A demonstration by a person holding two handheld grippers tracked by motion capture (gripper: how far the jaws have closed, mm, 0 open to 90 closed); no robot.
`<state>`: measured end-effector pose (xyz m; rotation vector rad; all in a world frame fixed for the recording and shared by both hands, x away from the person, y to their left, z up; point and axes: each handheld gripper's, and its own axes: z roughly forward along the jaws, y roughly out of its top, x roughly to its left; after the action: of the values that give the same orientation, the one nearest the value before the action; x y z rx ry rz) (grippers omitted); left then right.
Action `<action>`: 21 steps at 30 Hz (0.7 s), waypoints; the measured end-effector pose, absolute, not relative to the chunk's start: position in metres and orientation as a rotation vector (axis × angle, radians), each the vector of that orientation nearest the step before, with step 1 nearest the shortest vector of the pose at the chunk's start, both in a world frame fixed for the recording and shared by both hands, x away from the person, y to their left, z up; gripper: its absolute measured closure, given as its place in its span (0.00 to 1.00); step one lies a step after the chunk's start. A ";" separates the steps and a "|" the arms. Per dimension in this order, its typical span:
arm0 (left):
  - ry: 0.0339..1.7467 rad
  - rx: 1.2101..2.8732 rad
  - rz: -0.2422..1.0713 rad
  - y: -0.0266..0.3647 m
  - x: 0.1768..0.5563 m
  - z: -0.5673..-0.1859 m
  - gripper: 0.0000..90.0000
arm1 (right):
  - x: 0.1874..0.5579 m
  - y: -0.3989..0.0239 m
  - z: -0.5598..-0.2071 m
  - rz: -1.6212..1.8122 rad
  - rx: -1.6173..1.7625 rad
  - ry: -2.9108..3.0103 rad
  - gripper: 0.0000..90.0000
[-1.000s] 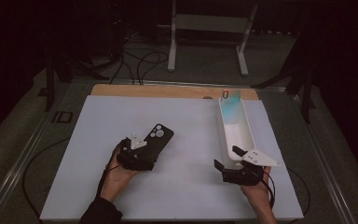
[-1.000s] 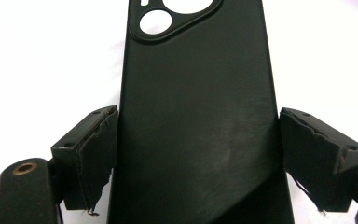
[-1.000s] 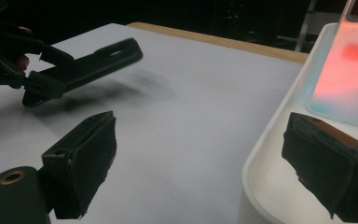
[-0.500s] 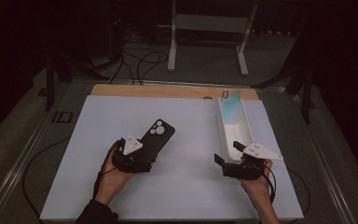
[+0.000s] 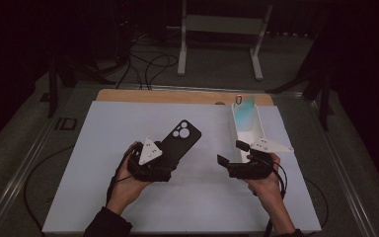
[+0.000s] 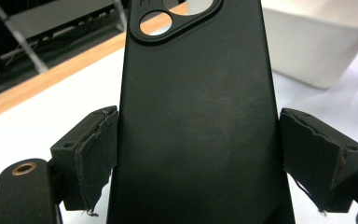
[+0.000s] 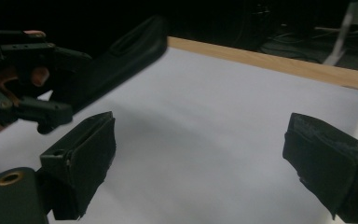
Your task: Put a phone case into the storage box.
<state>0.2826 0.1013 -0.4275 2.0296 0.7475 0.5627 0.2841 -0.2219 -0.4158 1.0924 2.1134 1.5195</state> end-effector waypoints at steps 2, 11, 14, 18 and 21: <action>0.727 2.027 0.552 0.096 0.282 -0.424 0.17 | 0.287 -0.217 -0.413 1.537 1.096 2.125 0.10; 0.651 2.021 0.538 0.077 0.278 -0.415 0.17 | 0.298 -0.194 -0.402 1.574 1.102 2.211 0.11; 0.635 2.019 0.534 0.073 0.276 -0.413 0.17 | 0.301 -0.187 -0.399 1.578 1.096 2.235 0.13; 0.621 2.005 0.519 0.069 0.275 -0.412 0.17 | 0.305 -0.181 -0.399 1.604 1.128 2.269 0.17; 0.617 2.003 0.512 0.067 0.275 -0.411 0.17 | 0.307 -0.178 -0.398 1.625 1.160 2.286 0.24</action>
<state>0.2750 0.0674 -0.4114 2.0029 0.6169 0.5118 0.3069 -0.1782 -0.3981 1.1599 2.2860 1.6249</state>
